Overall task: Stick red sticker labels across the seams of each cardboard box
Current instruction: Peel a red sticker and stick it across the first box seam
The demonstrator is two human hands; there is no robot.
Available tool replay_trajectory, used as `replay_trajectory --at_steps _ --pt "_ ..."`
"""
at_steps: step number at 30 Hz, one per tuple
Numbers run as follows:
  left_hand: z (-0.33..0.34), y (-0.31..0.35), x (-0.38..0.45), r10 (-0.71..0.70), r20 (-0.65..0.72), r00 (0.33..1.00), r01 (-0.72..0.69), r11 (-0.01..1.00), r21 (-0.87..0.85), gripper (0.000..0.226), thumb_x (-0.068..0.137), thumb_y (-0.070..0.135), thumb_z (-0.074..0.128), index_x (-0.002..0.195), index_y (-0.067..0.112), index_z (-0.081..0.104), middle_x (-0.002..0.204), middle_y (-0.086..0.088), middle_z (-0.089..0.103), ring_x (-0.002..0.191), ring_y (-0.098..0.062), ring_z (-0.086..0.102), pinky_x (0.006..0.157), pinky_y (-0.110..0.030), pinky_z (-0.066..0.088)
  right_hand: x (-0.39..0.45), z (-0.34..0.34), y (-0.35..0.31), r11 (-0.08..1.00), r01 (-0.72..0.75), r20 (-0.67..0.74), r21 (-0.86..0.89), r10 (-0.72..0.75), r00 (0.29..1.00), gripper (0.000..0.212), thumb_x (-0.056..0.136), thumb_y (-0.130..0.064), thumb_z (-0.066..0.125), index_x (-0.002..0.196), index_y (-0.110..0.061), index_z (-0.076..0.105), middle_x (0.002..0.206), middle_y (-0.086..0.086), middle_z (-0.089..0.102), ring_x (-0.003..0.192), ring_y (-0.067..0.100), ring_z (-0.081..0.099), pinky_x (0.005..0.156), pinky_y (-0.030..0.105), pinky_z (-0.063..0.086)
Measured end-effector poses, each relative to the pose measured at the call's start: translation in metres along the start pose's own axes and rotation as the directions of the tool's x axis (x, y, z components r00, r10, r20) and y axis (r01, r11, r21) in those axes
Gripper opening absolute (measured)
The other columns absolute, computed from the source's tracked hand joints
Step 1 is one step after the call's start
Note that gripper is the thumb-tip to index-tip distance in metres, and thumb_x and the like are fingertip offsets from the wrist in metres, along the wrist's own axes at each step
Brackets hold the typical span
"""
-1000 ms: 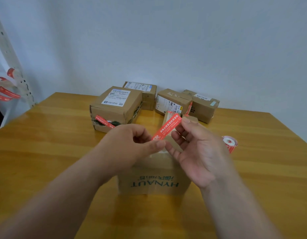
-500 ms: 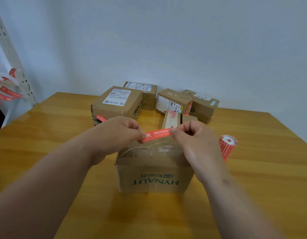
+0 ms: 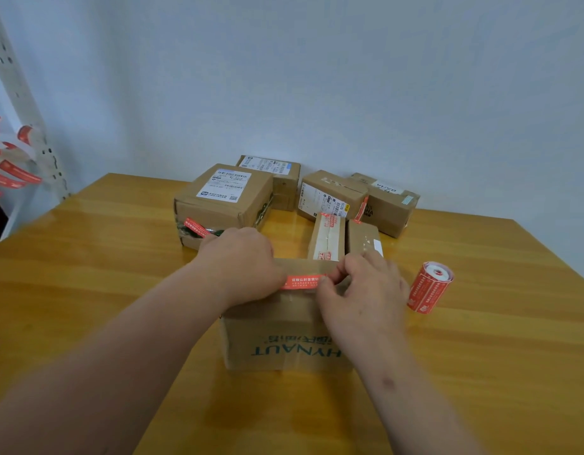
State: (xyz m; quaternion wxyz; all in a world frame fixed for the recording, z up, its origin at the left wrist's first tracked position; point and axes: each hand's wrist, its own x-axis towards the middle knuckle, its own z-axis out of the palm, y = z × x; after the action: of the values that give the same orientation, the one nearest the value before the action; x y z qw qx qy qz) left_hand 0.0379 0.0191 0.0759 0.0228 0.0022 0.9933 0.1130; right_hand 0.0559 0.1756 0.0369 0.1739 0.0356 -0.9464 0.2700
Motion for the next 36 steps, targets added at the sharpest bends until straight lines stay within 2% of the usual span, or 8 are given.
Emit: replay_trajectory --at_steps 6,12,20,25,28,31,34,36 --pt "0.005 -0.001 0.000 0.024 -0.010 1.000 -0.024 1.000 0.001 0.032 0.086 0.042 0.055 0.062 0.022 0.051 0.092 0.000 0.053 0.093 -0.020 0.051 0.089 -0.043 0.049 0.002 0.000 0.001 1.000 0.004 0.024 -0.025 -0.003 1.000 0.016 0.085 -0.035 0.057 0.072 -0.032 0.048 0.084 -0.015 0.041 0.094 0.012 0.037 0.094 0.033 0.030" --pt "0.009 -0.002 0.002 0.041 0.009 0.999 -0.041 0.999 0.002 0.029 0.088 0.041 0.054 0.074 0.016 0.062 0.096 -0.002 0.054 0.097 -0.020 0.050 0.093 -0.038 0.046 0.003 0.001 0.003 0.998 0.013 0.043 -0.055 -0.011 0.999 0.013 0.087 -0.036 0.056 0.076 -0.031 0.051 0.088 -0.013 0.043 0.094 0.012 0.036 0.096 0.035 0.032" --pt "0.013 -0.006 0.003 0.063 -0.054 0.997 -0.063 0.998 0.012 0.028 0.087 0.039 0.056 0.073 0.014 0.060 0.093 -0.002 0.052 0.090 -0.016 0.051 0.087 -0.033 0.047 0.008 -0.002 0.004 0.997 -0.021 0.106 -0.072 0.029 0.994 0.017 0.086 -0.039 0.055 0.073 -0.031 0.047 0.090 -0.013 0.040 0.097 0.013 0.036 0.102 0.038 0.033" --pt "0.017 -0.019 0.005 0.033 -0.095 0.995 -0.052 0.979 -0.199 0.020 0.080 0.032 0.070 0.075 0.022 0.053 0.093 0.002 0.052 0.082 -0.010 0.049 0.070 -0.024 0.042 0.016 -0.005 0.010 0.978 -0.163 0.181 0.131 0.138 0.974 0.025 0.082 -0.024 0.065 0.080 -0.030 0.041 0.092 -0.016 0.037 0.100 0.016 0.042 0.090 0.037 0.044" --pt "0.021 -0.023 0.004 0.010 -0.127 0.992 -0.048 0.953 -0.298 0.018 0.081 0.025 0.069 0.081 0.027 0.051 0.099 0.005 0.051 0.087 -0.010 0.048 0.074 -0.024 0.044 0.019 -0.004 0.015 0.934 -0.224 0.181 0.278 0.178 0.967 0.021 0.083 -0.010 0.059 0.085 -0.025 0.044 0.094 -0.014 0.041 0.099 0.018 0.046 0.087 0.037 0.048" --pt "0.028 -0.020 0.003 -0.014 -0.154 0.988 -0.035 0.950 -0.310 0.023 0.082 0.043 0.066 0.085 0.032 0.046 0.102 0.007 0.047 0.099 -0.015 0.044 0.086 -0.030 0.043 0.022 -0.002 0.015 0.938 -0.210 0.168 0.276 0.168 0.971 0.011 0.086 -0.025 0.057 0.089 -0.025 0.046 0.095 -0.012 0.042 0.101 0.018 0.044 0.085 0.036 0.046" --pt "0.035 -0.012 0.003 -0.050 -0.169 0.984 0.017 0.981 -0.193 0.053 0.067 0.075 0.061 0.091 0.030 0.044 0.107 0.006 0.041 0.107 -0.017 0.036 0.094 -0.031 0.037 0.024 0.001 0.014 0.987 -0.138 0.194 0.079 0.121 0.974 0.041 0.079 -0.056 0.063 0.102 -0.029 0.041 0.102 -0.010 0.035 0.103 0.013 0.037 0.089 0.032 0.043" --pt "0.036 -0.010 0.003 -0.085 -0.170 0.982 0.048 0.976 -0.212 0.058 0.063 0.075 0.064 0.093 0.030 0.044 0.110 0.004 0.040 0.111 -0.018 0.036 0.096 -0.032 0.036 0.027 0.001 0.014 0.988 -0.141 0.215 0.055 0.127 0.968 0.050 0.076 -0.057 0.069 0.106 -0.033 0.037 0.107 -0.009 0.031 0.105 0.014 0.035 0.092 0.032 0.042"
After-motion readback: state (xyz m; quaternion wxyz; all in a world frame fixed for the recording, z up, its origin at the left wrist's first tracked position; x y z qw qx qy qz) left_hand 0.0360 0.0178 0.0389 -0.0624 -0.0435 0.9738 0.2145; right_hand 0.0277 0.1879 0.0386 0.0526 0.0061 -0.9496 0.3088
